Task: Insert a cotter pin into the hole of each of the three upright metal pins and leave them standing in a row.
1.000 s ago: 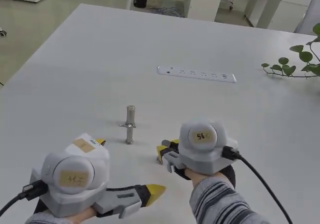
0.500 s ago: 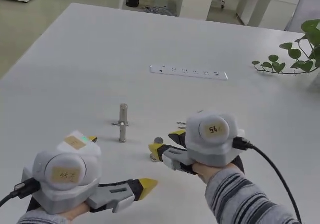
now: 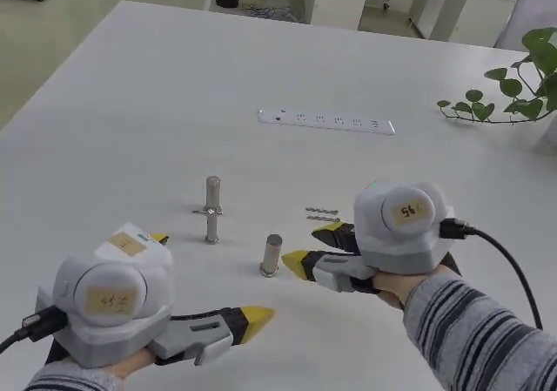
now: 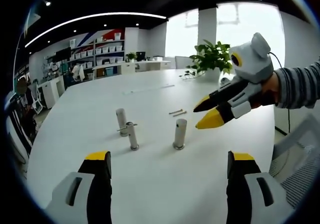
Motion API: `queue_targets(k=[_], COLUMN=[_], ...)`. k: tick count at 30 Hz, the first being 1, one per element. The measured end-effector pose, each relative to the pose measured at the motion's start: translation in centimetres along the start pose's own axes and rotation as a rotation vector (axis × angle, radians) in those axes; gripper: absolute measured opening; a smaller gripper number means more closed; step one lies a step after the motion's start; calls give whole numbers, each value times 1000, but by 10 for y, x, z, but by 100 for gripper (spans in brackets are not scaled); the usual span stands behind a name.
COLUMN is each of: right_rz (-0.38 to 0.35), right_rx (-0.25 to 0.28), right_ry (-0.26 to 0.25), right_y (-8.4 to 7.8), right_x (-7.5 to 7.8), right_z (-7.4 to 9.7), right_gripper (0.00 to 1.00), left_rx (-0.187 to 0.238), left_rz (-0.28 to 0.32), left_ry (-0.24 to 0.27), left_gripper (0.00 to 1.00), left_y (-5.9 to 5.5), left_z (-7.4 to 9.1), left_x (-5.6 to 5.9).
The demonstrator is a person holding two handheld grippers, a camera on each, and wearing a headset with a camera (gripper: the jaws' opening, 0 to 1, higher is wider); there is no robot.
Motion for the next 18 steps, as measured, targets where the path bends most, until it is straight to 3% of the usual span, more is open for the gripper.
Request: queue_targets(k=[10,18], right_rz=[94,106], right_rx=[-93,-148], right_ry=[30,76], right_y=[0,4], right_x=[37,62], right_z=[2,0], right_gripper=[30,28], left_rx=[1,-3], left_rz=[9,5], left_ry=[7,0], left_gripper=[95,94], left_y=[-1,-2], left_z=[0,-2], left_x=[-2,-1])
Point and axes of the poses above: the centre of the closed fingertips' face, and the gripper's own axes: z roughly backward along the fingers, x roughly to its right, y roughly out of its top, the point moved 9 cm from there along z, roughly backward along the fingers
